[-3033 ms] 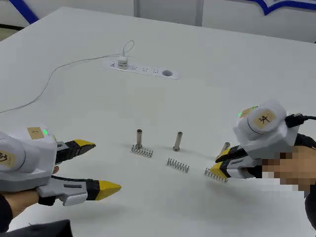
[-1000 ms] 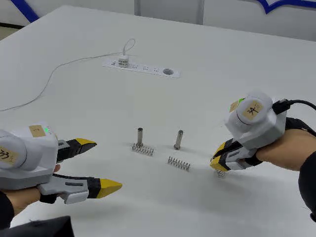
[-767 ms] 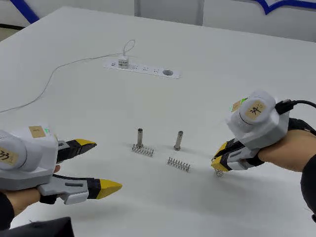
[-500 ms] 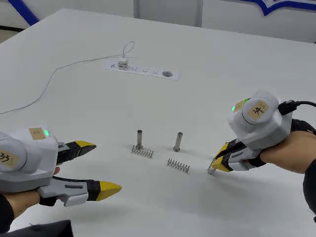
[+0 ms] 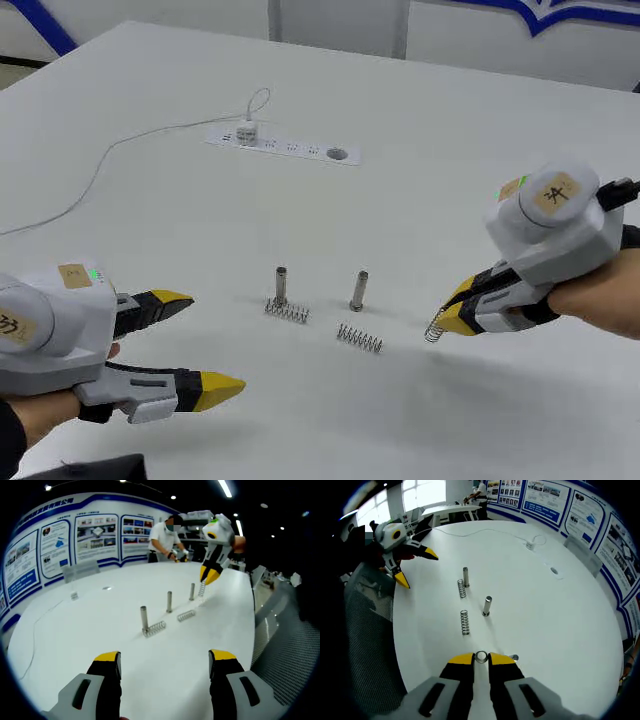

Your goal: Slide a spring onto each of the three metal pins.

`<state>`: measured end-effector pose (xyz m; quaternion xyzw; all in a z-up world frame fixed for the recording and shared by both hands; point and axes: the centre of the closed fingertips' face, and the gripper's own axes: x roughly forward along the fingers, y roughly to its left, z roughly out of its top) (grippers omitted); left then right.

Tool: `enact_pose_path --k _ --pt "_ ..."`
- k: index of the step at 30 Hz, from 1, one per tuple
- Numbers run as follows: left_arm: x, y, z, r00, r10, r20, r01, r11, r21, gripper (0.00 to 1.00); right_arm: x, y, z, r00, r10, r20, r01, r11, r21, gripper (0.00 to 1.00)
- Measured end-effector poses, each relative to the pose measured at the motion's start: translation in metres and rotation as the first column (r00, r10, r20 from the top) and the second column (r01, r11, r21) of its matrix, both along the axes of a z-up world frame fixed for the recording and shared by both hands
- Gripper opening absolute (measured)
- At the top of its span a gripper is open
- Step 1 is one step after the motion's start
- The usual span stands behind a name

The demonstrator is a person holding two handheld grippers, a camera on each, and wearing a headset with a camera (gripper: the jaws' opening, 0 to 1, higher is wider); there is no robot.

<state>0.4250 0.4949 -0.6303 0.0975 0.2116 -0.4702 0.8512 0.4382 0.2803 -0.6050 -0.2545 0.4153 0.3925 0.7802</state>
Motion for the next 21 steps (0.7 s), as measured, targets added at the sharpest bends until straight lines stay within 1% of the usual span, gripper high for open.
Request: enact_pose_path --k 4,9,15,19,21 --pt "0.000 0.000 0.000 1.000 0.001 0.001 -0.001 1.000 -0.001 0.73 0.001 -0.003 0.018 1.000 -0.005 0.015 0.005 1.000 0.008 0.12" --pt "0.000 0.000 0.001 1.000 0.001 0.003 -0.001 1.000 -0.001 0.73 0.007 -0.012 0.034 0.999 -0.025 0.036 0.025 1.000 0.008 0.12" --pt "0.001 0.000 0.001 1.000 0.003 0.004 -0.003 1.000 -0.003 0.73 0.013 -0.023 0.043 0.998 -0.045 0.052 0.046 0.999 -0.007 0.12" --pt "0.001 0.001 0.002 1.000 0.004 0.006 -0.004 1.000 -0.005 0.73 0.019 -0.030 0.041 0.996 -0.058 0.060 0.060 0.998 -0.030 0.12" --pt "0.001 0.001 0.002 1.000 0.005 0.006 -0.005 1.000 -0.007 0.73 0.022 -0.031 0.039 0.996 -0.063 0.057 0.065 0.997 -0.031 0.12"
